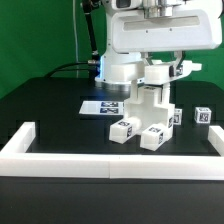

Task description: Assemble chair

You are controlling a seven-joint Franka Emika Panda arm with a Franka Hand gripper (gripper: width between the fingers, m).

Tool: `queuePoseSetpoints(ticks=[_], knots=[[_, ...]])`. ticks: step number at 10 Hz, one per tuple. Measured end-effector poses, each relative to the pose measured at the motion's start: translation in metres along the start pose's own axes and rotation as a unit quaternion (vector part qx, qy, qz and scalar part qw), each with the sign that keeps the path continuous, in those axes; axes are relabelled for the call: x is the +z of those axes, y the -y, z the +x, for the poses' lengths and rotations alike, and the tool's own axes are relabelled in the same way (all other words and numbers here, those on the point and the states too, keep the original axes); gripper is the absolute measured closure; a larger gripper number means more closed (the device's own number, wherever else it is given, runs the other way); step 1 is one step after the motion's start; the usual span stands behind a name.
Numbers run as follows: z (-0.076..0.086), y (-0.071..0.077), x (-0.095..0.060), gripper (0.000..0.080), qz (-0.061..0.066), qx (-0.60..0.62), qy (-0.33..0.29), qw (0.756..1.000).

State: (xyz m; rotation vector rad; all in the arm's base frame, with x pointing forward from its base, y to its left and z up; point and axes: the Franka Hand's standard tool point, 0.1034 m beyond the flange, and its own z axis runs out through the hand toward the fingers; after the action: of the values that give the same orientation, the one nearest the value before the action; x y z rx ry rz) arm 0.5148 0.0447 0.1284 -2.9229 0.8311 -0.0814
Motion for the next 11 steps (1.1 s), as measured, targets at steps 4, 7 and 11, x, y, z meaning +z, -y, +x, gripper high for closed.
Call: queuePoseSetpoints(ticks=[4, 7, 11], knots=[[-0.0044, -0.0011, 0.0032, 0.0509, -0.001, -0.001, -0.001, 1.0], [-0.0052, 0.0023, 0.003, 0.0509, 0.0, -0.005, -0.004, 1.0], [-0.0047, 0.0024, 0.0027, 0.0509, 0.001, -0.005, -0.005, 1.0]])
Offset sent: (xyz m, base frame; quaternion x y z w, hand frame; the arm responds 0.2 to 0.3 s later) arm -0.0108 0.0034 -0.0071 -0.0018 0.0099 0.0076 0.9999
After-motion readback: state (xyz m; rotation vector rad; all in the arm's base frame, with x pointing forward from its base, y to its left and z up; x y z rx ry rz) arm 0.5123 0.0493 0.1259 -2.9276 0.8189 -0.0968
